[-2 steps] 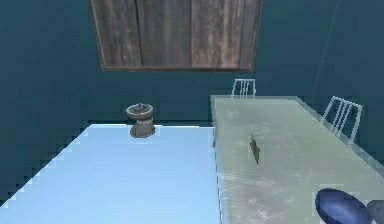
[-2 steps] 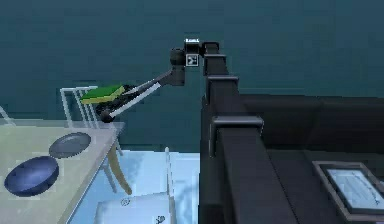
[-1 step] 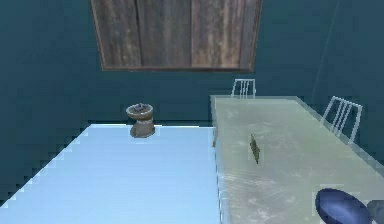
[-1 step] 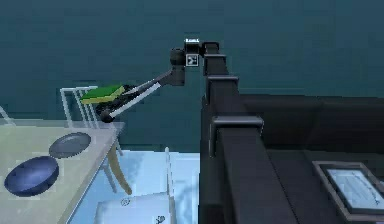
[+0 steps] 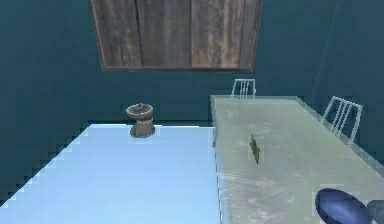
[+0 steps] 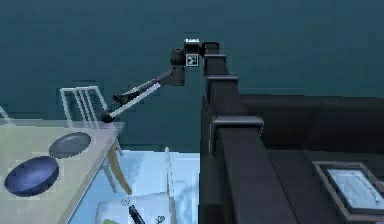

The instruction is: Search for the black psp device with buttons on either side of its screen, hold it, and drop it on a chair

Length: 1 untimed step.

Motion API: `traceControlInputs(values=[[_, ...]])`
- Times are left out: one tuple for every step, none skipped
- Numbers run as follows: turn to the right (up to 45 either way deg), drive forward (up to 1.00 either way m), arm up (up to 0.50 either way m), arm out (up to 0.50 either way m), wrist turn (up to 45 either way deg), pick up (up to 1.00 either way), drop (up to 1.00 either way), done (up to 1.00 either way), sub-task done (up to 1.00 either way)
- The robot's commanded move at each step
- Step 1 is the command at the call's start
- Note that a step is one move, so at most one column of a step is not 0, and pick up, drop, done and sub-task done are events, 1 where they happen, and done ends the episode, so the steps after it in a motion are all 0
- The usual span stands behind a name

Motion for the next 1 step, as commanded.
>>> traceControlInputs(values=[[0.0, 0.0, 0.0, -0.1, 0.0, 0.0, 0.0, 0.0, 0.0]])
